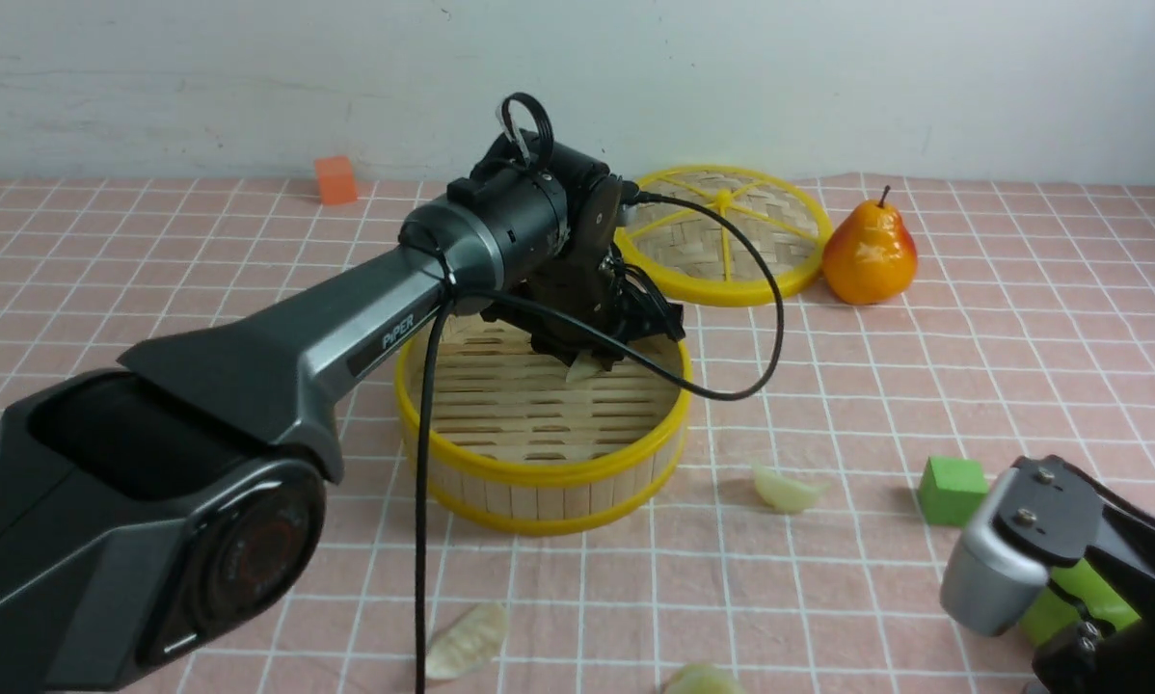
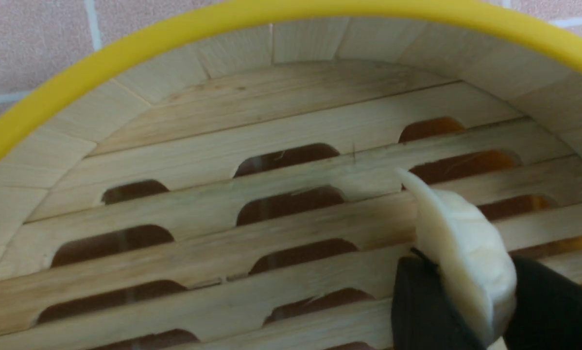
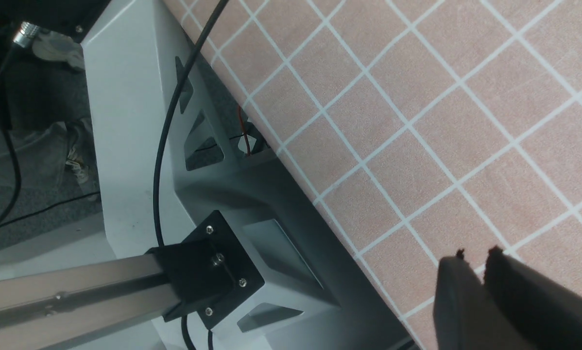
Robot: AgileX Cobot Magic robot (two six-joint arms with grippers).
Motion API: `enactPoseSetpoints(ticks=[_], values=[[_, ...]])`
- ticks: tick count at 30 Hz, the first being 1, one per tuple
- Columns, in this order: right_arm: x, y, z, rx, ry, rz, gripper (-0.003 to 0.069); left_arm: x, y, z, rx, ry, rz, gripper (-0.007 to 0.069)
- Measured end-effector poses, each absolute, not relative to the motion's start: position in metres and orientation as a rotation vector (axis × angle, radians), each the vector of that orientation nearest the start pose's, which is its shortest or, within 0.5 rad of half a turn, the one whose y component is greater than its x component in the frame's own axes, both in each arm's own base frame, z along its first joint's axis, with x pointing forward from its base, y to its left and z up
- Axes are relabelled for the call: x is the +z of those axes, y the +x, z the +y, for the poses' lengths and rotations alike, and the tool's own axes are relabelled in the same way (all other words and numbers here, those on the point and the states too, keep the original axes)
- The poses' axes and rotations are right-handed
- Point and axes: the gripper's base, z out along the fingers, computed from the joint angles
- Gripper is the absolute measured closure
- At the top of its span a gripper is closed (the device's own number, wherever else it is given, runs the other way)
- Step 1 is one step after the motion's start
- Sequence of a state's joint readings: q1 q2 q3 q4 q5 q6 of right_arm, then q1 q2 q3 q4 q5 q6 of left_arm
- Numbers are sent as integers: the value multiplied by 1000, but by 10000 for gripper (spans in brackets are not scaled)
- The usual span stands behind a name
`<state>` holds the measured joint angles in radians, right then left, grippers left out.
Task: Put the dumplings into the steamer on the table with the pink tablecloth.
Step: 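Place the dumpling into the bamboo steamer basket with the left gripper, then reach for and grasp a dumpling on the table with the left gripper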
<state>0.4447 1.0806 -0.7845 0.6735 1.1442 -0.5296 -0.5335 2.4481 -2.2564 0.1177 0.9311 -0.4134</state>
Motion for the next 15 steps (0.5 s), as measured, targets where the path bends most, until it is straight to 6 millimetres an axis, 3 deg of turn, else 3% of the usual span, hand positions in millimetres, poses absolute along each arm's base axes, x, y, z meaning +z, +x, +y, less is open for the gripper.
enactPoseSetpoints(ticks=[6, 9, 10, 13, 14, 15], values=[[289, 135, 121, 899, -1039, 2560, 575, 192, 470, -268, -195, 215, 2591, 227], [288, 135, 121, 892, -1043, 2560, 575, 204, 466, -264, -181, 214, 2610, 172], [288, 135, 121, 892, -1043, 2560, 573, 211, 463, -263, -176, 221, 2612, 167], [288, 135, 121, 883, -1046, 2561, 571, 262, 448, -253, -170, 274, 2582, 158], [288, 135, 121, 883, -1046, 2561, 571, 265, 446, -252, -168, 277, 2586, 158], [288, 136, 121, 879, -1047, 2561, 570, 300, 433, -245, -177, 309, 2559, 157]])
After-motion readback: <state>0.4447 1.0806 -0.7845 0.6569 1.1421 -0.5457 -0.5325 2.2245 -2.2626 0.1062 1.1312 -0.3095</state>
